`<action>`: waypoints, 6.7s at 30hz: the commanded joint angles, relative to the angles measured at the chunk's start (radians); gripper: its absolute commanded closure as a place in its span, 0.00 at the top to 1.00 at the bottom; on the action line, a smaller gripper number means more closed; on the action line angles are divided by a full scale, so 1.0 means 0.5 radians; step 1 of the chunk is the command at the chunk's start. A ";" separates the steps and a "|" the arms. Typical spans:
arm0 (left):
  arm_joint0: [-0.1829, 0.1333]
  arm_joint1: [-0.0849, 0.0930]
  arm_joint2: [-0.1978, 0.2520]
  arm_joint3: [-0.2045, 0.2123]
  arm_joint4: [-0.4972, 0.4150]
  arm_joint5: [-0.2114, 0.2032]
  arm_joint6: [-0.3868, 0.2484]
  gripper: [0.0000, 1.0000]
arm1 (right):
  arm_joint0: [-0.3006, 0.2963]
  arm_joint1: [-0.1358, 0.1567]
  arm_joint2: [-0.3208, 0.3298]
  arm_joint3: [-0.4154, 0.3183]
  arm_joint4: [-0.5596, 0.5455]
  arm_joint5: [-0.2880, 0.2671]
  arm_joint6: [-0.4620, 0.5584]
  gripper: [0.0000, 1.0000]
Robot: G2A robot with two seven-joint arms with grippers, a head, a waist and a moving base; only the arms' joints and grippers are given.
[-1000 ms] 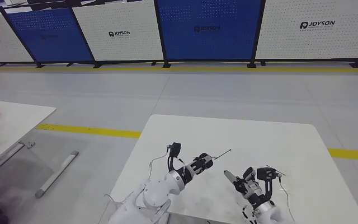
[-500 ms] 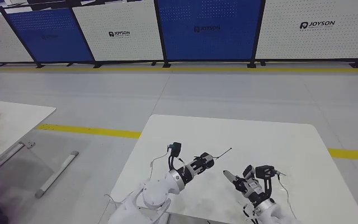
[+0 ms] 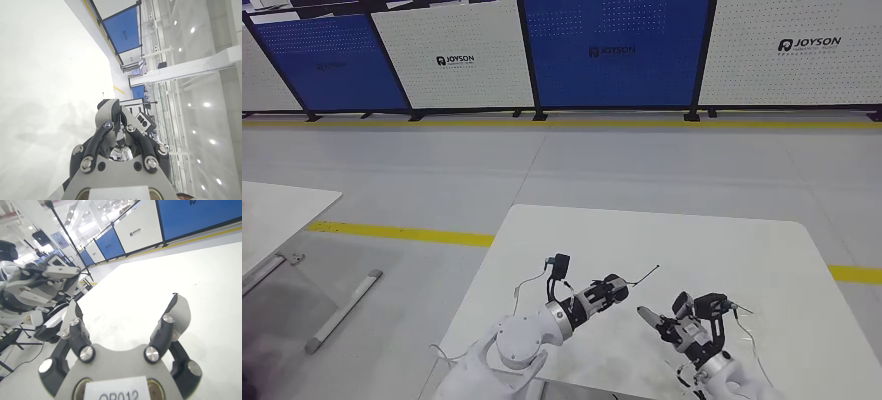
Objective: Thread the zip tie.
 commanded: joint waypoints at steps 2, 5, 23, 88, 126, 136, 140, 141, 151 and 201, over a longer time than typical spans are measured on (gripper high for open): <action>-0.042 -0.008 0.034 0.007 -0.048 0.042 -0.005 0.00 | 0.029 -0.009 -0.082 -0.001 -0.277 0.161 -0.041 1.00; -0.052 -0.010 0.038 0.009 -0.053 0.051 0.000 0.00 | 0.030 -0.010 -0.089 0.000 -0.285 0.172 -0.047 1.00; -0.054 -0.010 0.069 0.036 -0.051 0.016 0.038 0.00 | 0.129 -0.021 -0.136 0.070 -0.223 0.074 -0.006 0.15; -0.089 0.001 0.174 0.039 0.066 0.047 0.080 0.00 | 0.130 0.038 -0.140 0.046 -0.130 -0.098 -0.114 0.00; -0.084 0.007 0.182 0.056 0.049 0.020 0.094 0.00 | 0.124 0.040 -0.143 0.035 -0.161 -0.086 -0.107 0.30; -0.071 0.012 0.183 0.047 0.063 0.017 0.089 0.00 | 0.124 0.039 -0.145 -0.002 -0.175 -0.060 -0.103 0.20; -0.071 0.013 0.182 0.046 0.068 0.016 0.088 0.00 | 0.124 0.038 -0.147 -0.005 -0.182 -0.056 -0.103 0.17; -0.071 0.013 0.182 0.047 0.069 0.016 0.088 0.00 | 0.124 0.038 -0.147 -0.005 -0.183 -0.056 -0.104 0.13; -0.073 0.014 0.185 0.052 0.068 0.010 0.092 0.00 | 0.124 0.038 -0.145 0.000 -0.180 -0.056 -0.105 0.00; 0.048 0.042 0.113 -0.079 0.061 -0.232 0.095 0.00 | 0.208 0.025 -0.200 0.126 -0.172 -0.104 -0.053 0.00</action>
